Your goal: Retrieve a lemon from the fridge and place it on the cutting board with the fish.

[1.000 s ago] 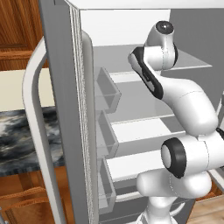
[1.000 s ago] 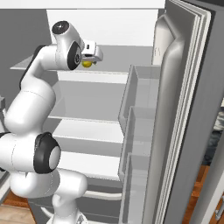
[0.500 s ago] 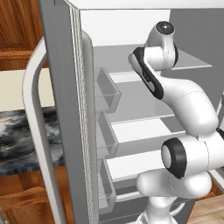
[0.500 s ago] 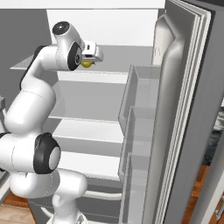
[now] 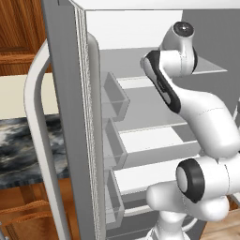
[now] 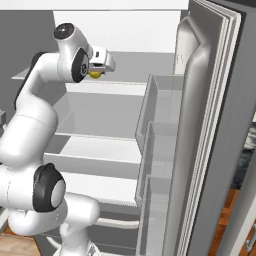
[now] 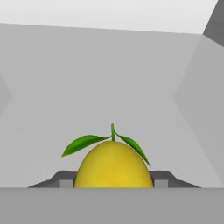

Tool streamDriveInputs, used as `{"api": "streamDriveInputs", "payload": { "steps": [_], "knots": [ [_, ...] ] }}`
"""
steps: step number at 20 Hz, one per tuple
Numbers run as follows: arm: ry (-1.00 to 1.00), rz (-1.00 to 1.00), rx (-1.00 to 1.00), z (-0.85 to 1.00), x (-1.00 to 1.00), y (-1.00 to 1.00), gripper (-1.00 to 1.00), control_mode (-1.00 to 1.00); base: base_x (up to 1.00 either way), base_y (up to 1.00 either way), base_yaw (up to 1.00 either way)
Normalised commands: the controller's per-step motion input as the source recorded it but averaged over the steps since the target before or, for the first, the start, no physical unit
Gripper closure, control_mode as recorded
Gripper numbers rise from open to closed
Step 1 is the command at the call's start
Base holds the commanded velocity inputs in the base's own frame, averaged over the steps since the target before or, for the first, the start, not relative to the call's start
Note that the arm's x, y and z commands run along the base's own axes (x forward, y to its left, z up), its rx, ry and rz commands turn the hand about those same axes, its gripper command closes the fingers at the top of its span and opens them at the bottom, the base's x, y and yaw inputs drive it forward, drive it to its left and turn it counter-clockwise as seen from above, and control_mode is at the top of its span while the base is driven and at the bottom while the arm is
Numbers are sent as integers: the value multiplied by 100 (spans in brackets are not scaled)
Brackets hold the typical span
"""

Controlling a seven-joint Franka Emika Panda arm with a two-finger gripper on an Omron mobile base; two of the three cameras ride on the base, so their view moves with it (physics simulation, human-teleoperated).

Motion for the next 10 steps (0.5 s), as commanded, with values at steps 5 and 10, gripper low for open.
{"api": "streamDriveInputs", "payload": {
  "steps": [5, 10],
  "knots": [
    [1, 0, 8, 20, -86, 0, 100, -100, 0, 0, 0],
    [5, 0, 4, 3, -91, 0, 100, -100, 0, 0, 0]
  ]
}}
